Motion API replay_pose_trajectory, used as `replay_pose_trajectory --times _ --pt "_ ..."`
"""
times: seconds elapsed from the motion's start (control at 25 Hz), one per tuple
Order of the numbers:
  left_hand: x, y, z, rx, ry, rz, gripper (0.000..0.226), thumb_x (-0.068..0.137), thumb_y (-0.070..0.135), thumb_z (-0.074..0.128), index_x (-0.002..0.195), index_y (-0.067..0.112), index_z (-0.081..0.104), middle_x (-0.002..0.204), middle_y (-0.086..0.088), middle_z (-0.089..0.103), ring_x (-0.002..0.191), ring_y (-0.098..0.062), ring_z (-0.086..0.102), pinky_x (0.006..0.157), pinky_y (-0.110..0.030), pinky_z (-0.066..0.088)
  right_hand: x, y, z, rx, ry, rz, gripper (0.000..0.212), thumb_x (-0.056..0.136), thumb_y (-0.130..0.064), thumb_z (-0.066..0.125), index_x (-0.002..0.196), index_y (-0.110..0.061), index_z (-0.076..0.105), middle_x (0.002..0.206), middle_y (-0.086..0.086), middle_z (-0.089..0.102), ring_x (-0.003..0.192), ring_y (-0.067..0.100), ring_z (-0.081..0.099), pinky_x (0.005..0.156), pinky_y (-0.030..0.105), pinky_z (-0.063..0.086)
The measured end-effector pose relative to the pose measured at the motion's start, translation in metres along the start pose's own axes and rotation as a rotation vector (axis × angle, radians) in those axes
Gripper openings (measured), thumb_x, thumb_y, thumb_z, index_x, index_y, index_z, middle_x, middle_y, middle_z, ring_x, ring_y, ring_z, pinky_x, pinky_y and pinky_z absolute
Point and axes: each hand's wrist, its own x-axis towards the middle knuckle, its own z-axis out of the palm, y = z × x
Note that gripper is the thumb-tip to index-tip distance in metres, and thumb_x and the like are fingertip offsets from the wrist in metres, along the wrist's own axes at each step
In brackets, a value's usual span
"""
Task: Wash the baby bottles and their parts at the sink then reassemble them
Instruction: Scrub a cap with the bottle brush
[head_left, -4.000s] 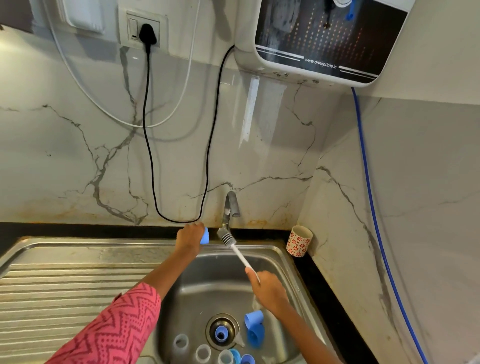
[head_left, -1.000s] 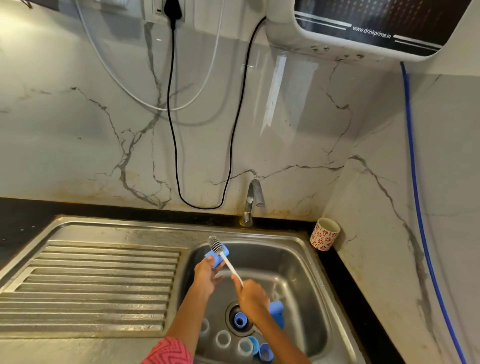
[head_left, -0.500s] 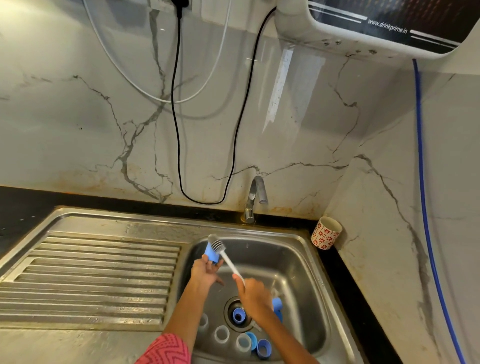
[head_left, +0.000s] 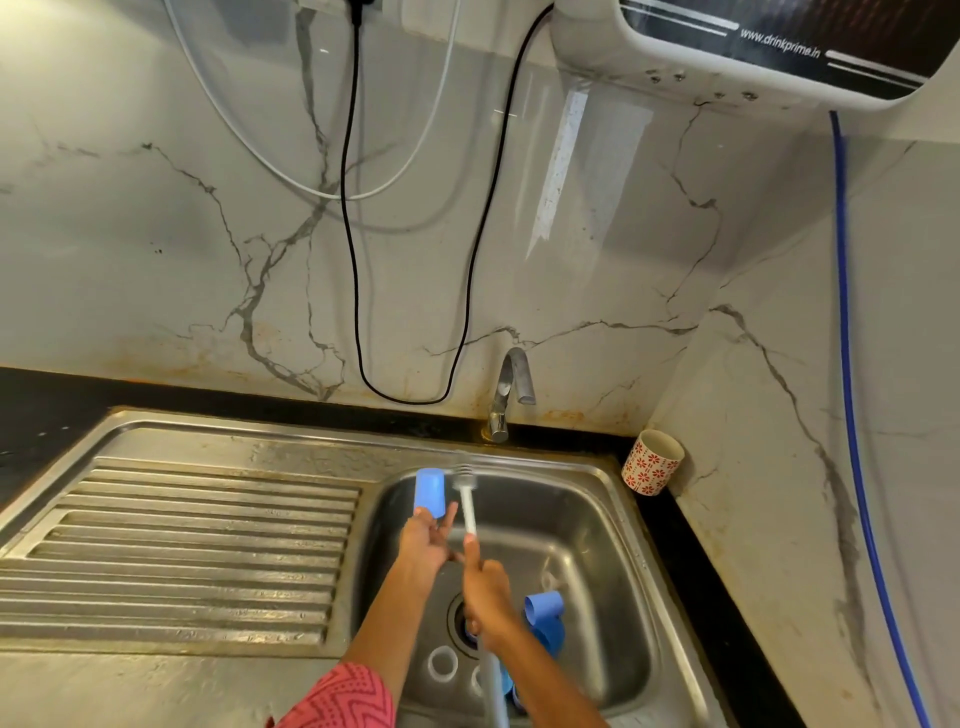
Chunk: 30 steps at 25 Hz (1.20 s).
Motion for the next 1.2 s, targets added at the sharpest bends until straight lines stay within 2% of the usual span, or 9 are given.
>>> replay_pose_trajectory --times 0.08,0.16,0.32,0.44,0.56,0.72,0.88,1.04,1.2 --pt "-0.001 0.002 -0.008 0.007 -0.005 -0.018 0.018 0.098 0.007 0.035 0.106 0.011 0.051 0.106 -0.002 0.061 0.123 -0.019 0.05 0.103 -0.069 0.009 0.002 -0.002 -0.013 0.097 -0.052 0.056 0.051 0.096 -0.057 0.028 0.068 -0.017 0.041 0.049 -0.006 0.029 0.038 0.007 0.027 0.036 0.02 0.024" --pt "0.0 0.008 -0.012 0.048 -0.022 -0.018 0.018 0.099 0.01 0.035 0.108 0.015 0.05 0.105 0.0 0.06 0.129 -0.021 0.046 0.091 -0.072 0.022 0.001 -0.005 -0.022 0.054 -0.186 0.086 0.051 0.095 -0.059 0.03 0.064 -0.019 0.036 0.046 -0.008 0.029 0.035 0.006 0.024 0.033 0.018 0.022" --pt "0.009 0.002 -0.012 0.192 0.009 -0.025 0.039 0.101 0.02 0.031 0.139 0.015 0.034 0.111 -0.004 0.061 0.13 -0.024 0.044 0.062 -0.052 0.037 0.0 -0.008 -0.031 -0.045 -0.328 0.162 0.051 0.096 -0.058 0.03 0.066 -0.019 0.038 0.047 -0.007 0.032 0.033 0.005 0.026 0.032 0.017 0.023" --pt "0.007 -0.003 -0.019 0.283 -0.026 -0.028 0.046 0.098 0.017 0.033 0.144 0.013 0.03 0.136 -0.012 0.051 0.129 -0.026 0.045 0.065 -0.049 0.038 0.006 -0.007 -0.037 -0.164 -0.279 0.18 0.05 0.096 -0.057 0.031 0.068 -0.017 0.039 0.052 -0.003 0.033 0.034 0.006 0.027 0.034 0.017 0.022" --pt "0.008 0.0 -0.012 0.34 -0.077 -0.003 0.044 0.098 0.016 0.035 0.141 0.008 0.033 0.127 -0.009 0.056 0.125 -0.027 0.05 0.078 -0.063 0.036 0.01 -0.009 -0.046 -0.074 -0.217 0.11 0.05 0.096 -0.059 0.031 0.067 -0.019 0.038 0.05 -0.005 0.032 0.034 0.006 0.026 0.035 0.018 0.021" --pt "0.01 0.002 -0.009 0.385 -0.019 0.028 0.038 0.101 0.023 0.034 0.137 0.018 0.037 0.112 -0.002 0.058 0.124 -0.027 0.052 0.102 -0.071 -0.005 0.004 0.0 -0.047 -0.1 -0.17 0.046 0.05 0.094 -0.061 0.031 0.066 -0.02 0.036 0.05 -0.005 0.032 0.035 0.006 0.027 0.033 0.018 0.021" --pt "0.011 0.006 -0.002 0.447 0.068 0.173 0.04 0.102 0.024 0.03 0.141 0.016 0.034 0.137 -0.007 0.048 0.114 -0.028 0.058 0.112 -0.056 0.004 0.005 0.011 -0.05 -0.195 -0.03 -0.028 0.052 0.096 -0.059 0.029 0.064 -0.019 0.039 0.054 -0.005 0.038 0.042 0.007 0.035 0.037 0.019 0.027" --pt "0.009 -0.001 -0.006 0.553 0.071 0.166 0.041 0.102 0.023 0.028 0.141 0.013 0.034 0.135 -0.015 0.052 0.079 -0.017 0.06 0.112 -0.047 0.015 0.005 0.003 -0.047 -0.336 0.002 -0.158 0.055 0.098 -0.055 0.029 0.057 -0.019 0.036 0.055 -0.005 0.038 0.05 0.008 0.036 0.048 0.021 0.028" --pt "0.007 -0.004 -0.011 0.678 0.015 0.16 0.042 0.103 0.029 0.028 0.14 0.011 0.037 0.119 -0.015 0.063 0.097 -0.019 0.061 0.114 -0.049 0.009 0.021 -0.002 -0.055 -0.345 0.091 -0.131 0.054 0.097 -0.055 0.03 0.057 -0.02 0.038 0.056 -0.004 0.039 0.051 0.008 0.036 0.049 0.022 0.028"
